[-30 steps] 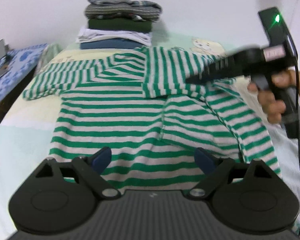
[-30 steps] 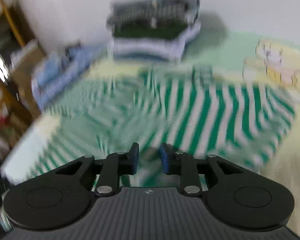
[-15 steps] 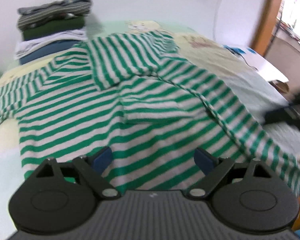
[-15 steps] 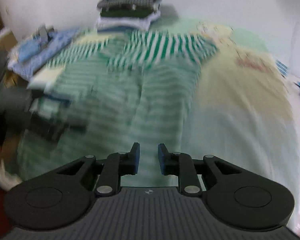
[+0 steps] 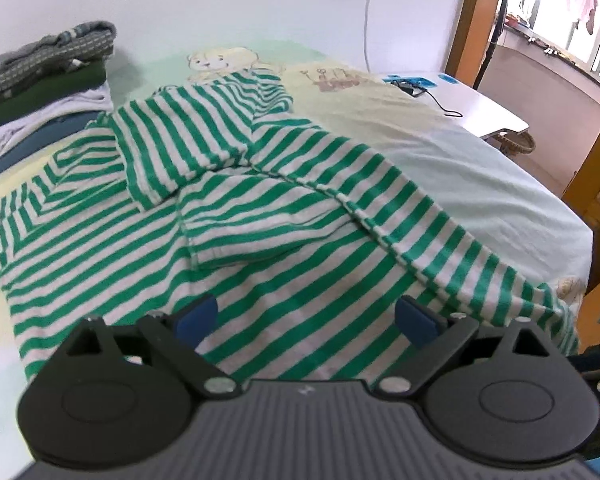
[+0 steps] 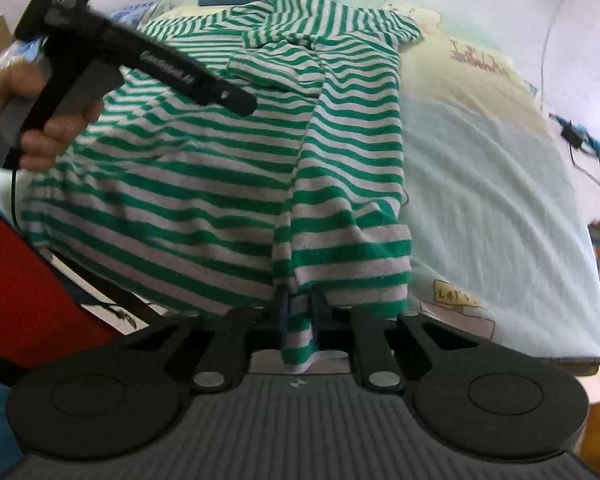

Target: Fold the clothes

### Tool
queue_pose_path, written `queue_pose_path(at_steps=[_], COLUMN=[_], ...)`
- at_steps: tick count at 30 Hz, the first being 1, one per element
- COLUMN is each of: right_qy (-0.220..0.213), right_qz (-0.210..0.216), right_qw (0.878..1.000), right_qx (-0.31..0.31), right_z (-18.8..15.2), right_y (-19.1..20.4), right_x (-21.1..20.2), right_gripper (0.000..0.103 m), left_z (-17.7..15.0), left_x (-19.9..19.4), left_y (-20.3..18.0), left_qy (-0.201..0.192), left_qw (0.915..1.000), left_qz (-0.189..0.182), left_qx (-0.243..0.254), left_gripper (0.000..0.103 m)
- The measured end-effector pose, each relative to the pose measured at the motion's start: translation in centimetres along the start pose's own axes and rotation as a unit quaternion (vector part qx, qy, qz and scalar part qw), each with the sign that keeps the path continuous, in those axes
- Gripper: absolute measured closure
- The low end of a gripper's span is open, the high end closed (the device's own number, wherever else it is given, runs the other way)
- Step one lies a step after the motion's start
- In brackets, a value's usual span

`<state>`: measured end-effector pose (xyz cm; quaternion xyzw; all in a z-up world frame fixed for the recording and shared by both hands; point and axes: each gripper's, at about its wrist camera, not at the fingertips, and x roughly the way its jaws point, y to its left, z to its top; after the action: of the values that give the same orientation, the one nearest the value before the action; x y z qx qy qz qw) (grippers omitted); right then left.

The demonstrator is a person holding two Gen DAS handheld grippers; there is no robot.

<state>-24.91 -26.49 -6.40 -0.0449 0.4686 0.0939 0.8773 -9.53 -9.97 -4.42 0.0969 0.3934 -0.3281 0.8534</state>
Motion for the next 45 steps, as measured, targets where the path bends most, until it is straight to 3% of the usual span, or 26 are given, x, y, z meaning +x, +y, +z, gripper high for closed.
queue_pose_path(at_steps=[6,8,13,15,19,22,27,33,38,40,41,43,45], right_qy=[-0.013,-0.013,0.044,0.022,-0.009,0.009,0.0,-0.009,-0.009,-0.015,-0.019,-0.018,-0.009], right_qz=[0.141,0.148,0.113,0.144,0.171,0.165,0.151,0.053,0.069,0.079,0.086,0.109,0.141], right_qw=[0.99,0.989,0.993,0.989,0.984,0.986,0.988,0.994,0.991,0.99,0.989,0.987,0.982], right_qx=[0.006,-0.004,0.003,0.037,0.04,0.033,0.03,0.1,0.112,0.117,0.118,0.12,0.123], right_z=[2.3,2.7,1.6,1.4,2.4,2.2,1.0,-0.7,-1.5,-1.8,-1.8,-1.7,-1.6], right_y=[0.3,1.1,1.9,1.4,2.3,3.2,2.4,-2.1,-2.4,-2.3,-2.5,-2.8,-3.1], right_x=[-3.1,-2.5,1.7,1.4,0.6,2.2,0.4,-2.2,0.6,1.5,1.6,1.2,0.2], right_gripper=[0.094,0.094,0.093,0.094,0.094,0.092,0.086,0.073,0.067,0.067,0.079,0.092,0.095], left_z=[-0.6,-0.8,-0.8,-0.7,-0.2,0.4,0.6,-0.9,-0.9,-0.6,-0.4,-0.1,0.2], left_x=[-1.0,-1.1,-1.3,-1.3,-1.3,-1.2,0.4,2.8,3.2,3.4,3.4,3.5,3.5], left_y=[-0.5,-0.3,-0.3,-0.2,-0.1,-0.4,-2.9,-4.3,-4.5,-4.0,-3.9,-3.5,-3.3], left_qy=[-0.001,0.008,0.012,0.014,0.01,0.007,0.008,0.039,0.041,0.042,0.044,0.045,0.049], left_qw=[0.9999,0.9989,0.9971,0.9969,0.9965,0.9958,0.9979,0.9962,0.9947,0.9951,0.9954,0.9958,0.9961], left_qz=[-0.016,-0.043,-0.067,-0.067,-0.067,-0.076,-0.062,-0.057,-0.065,-0.068,-0.069,-0.068,-0.064], left_qx=[-0.003,-0.015,-0.033,-0.039,-0.049,-0.052,0.016,0.054,0.069,0.058,0.051,0.04,0.036], left_gripper=[0.006,0.006,0.006,0.006,0.006,0.006,0.006,0.007,0.005,0.005,0.005,0.005,0.005])
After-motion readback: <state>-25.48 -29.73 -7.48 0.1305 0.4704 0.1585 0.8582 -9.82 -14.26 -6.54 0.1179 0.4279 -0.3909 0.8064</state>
